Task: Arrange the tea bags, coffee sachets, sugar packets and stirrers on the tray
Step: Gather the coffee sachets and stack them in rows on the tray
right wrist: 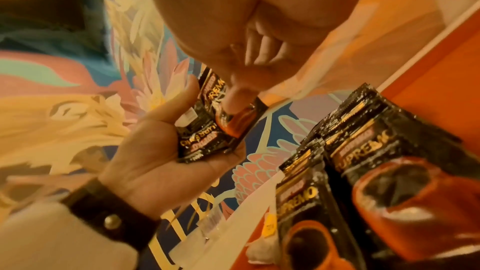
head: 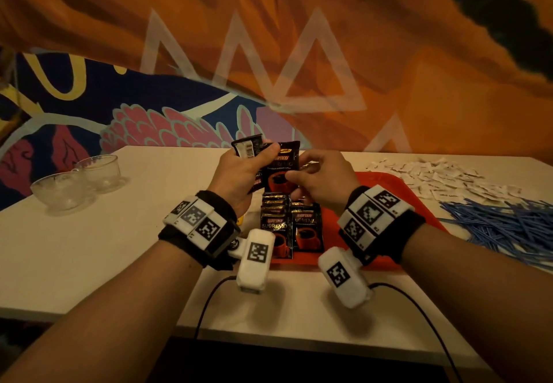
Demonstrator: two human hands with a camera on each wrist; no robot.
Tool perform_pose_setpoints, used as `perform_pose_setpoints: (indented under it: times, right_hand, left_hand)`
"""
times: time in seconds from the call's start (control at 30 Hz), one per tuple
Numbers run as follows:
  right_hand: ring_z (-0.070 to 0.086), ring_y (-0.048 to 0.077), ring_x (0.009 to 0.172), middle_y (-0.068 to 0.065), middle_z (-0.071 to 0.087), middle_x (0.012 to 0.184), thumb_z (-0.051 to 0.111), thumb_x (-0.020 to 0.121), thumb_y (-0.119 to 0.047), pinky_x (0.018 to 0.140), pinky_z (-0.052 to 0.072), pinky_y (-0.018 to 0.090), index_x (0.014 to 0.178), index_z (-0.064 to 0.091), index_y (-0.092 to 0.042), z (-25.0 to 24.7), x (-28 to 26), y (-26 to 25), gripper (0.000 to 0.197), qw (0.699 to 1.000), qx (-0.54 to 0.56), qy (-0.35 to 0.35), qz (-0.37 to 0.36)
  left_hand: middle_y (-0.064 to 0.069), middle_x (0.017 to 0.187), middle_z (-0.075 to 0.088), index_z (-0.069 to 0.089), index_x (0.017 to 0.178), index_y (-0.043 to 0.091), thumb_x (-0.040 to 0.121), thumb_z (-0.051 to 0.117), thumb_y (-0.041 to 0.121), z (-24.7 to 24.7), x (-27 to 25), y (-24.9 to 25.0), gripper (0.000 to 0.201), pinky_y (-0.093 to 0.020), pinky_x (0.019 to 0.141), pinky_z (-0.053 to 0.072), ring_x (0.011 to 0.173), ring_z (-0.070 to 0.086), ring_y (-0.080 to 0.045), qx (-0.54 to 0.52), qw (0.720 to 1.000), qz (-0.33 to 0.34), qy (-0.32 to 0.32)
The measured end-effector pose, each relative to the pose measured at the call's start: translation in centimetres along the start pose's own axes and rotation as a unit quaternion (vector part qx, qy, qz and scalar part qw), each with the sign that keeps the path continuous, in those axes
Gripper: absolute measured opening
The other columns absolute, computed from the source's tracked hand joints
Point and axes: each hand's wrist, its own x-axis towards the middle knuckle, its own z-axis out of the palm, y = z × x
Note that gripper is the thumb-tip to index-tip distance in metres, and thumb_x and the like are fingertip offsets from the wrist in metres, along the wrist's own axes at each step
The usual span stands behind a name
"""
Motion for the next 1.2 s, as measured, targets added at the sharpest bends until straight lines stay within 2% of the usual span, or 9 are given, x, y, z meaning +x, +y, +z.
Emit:
perform_pose_setpoints:
  times: [0.17, 0.3, 0.4, 0.57, 0.73, 0.83, 0.93, 1.03, 1.2]
  right_hand:
    - [0.075, 0.023, 0.076, 0.010, 0.075, 0.087, 0.074, 0.085, -0.004, 0.076, 0.062, 0.040, 0.094, 0.071, -0.009, -0.1, 0.0, 0.2, 0.010, 0.999, 0.008, -0.004, -0.033]
    - [0.075, 0.024, 0.078, 0.010, 0.076, 0.086, 0.076, 0.085, -0.017, 0.081, 0.061, 0.044, 0.086, 0.074, -0.015, -0.1, -0.3, 0.1, 0.002, 0.999, 0.036, -0.004, -0.037]
    - [0.075, 0.024, 0.077, 0.009, 0.076, 0.084, 0.074, 0.087, -0.017, 0.081, 0.060, 0.047, 0.084, 0.073, -0.015, -0.4, 0.0, 0.3, 0.004, 0.999, 0.020, -0.009, -0.041]
    - [0.073, 0.027, 0.082, 0.006, 0.075, 0.080, 0.076, 0.085, -0.023, 0.086, 0.057, 0.051, 0.075, 0.075, -0.019, -1.2, 0.3, 1.2, 0.011, 0.995, -0.032, -0.057, -0.070]
    - [0.064, 0.014, 0.070, -0.001, 0.072, 0.074, 0.078, 0.082, -0.031, 0.070, 0.050, 0.037, 0.071, 0.070, -0.023, -1.9, 0.4, 1.8, 0.016, 0.994, -0.077, -0.051, -0.060]
    - [0.059, 0.017, 0.060, 0.003, 0.067, 0.067, 0.080, 0.081, -0.028, 0.062, 0.048, 0.035, 0.071, 0.068, -0.021, -2.9, 0.3, 2.0, 0.017, 0.993, -0.095, -0.064, -0.006]
    - [0.061, 0.019, 0.066, 0.010, 0.068, 0.075, 0.074, 0.085, -0.018, 0.058, 0.050, 0.030, 0.083, 0.069, -0.011, -4.0, -0.4, 2.4, 0.009, 0.982, -0.104, -0.141, 0.076]
    - [0.062, 0.011, 0.061, 0.005, 0.068, 0.074, 0.071, 0.088, -0.015, 0.054, 0.050, 0.022, 0.092, 0.068, -0.010, -4.4, -1.3, 3.1, 0.006, 0.963, -0.135, -0.177, 0.154]
    - [0.061, 0.007, 0.052, 0.002, 0.067, 0.068, 0.071, 0.087, -0.012, 0.049, 0.050, 0.019, 0.084, 0.064, -0.009, -4.0, -1.8, 3.9, 0.009, 0.945, -0.161, -0.189, 0.215]
  left_hand:
    - [-0.005, 0.084, 0.071, 0.068, 0.092, 0.012, 0.091, 0.066, 0.005, 0.3, 0.3, 0.2, 0.007, -0.035, 0.076, 0.057, 0.085, 0.069, -0.022, 0.007, 0.999, -0.007, 0.033]
    - [-0.009, 0.089, 0.070, 0.066, 0.102, 0.006, 0.091, 0.069, 0.011, 0.4, 0.5, 0.1, 0.012, -0.039, 0.082, 0.057, 0.089, 0.070, -0.026, 0.020, 0.999, 0.004, 0.049]
    - [-0.008, 0.087, 0.070, 0.064, 0.098, 0.008, 0.091, 0.071, 0.015, 0.7, 0.2, 0.2, 0.012, -0.039, 0.081, 0.058, 0.087, 0.070, -0.024, 0.032, 0.999, 0.018, 0.014]
    - [-0.010, 0.096, 0.069, 0.065, 0.099, 0.016, 0.090, 0.071, 0.007, 0.8, 0.2, 0.2, 0.014, -0.044, 0.082, 0.060, 0.096, 0.071, -0.029, 0.099, 0.994, 0.039, -0.002]
    - [-0.010, 0.095, 0.070, 0.065, 0.101, 0.013, 0.091, 0.072, 0.016, 1.3, 0.4, -0.1, 0.012, -0.044, 0.082, 0.060, 0.094, 0.071, -0.029, 0.111, 0.994, 0.019, 0.000]
    - [-0.004, 0.083, 0.065, 0.062, 0.095, 0.015, 0.095, 0.067, 0.026, 1.1, 0.8, -0.1, 0.012, -0.042, 0.080, 0.057, 0.078, 0.067, -0.022, 0.101, 0.994, -0.007, 0.028]
    - [-0.003, 0.077, 0.059, 0.058, 0.098, 0.015, 0.099, 0.062, 0.021, 0.2, 1.0, 0.1, 0.008, -0.038, 0.072, 0.056, 0.063, 0.060, -0.017, 0.075, 0.995, -0.054, 0.044]
    - [-0.004, 0.076, 0.059, 0.059, 0.096, 0.013, 0.099, 0.061, 0.016, -0.7, 0.9, 0.1, 0.004, -0.031, 0.058, 0.052, 0.058, 0.057, -0.016, 0.097, 0.991, -0.087, 0.043]
    - [-0.005, 0.078, 0.060, 0.061, 0.096, 0.013, 0.097, 0.061, 0.012, -1.3, 0.8, 0.6, 0.001, -0.031, 0.056, 0.049, 0.059, 0.056, -0.016, 0.125, 0.986, -0.107, 0.039]
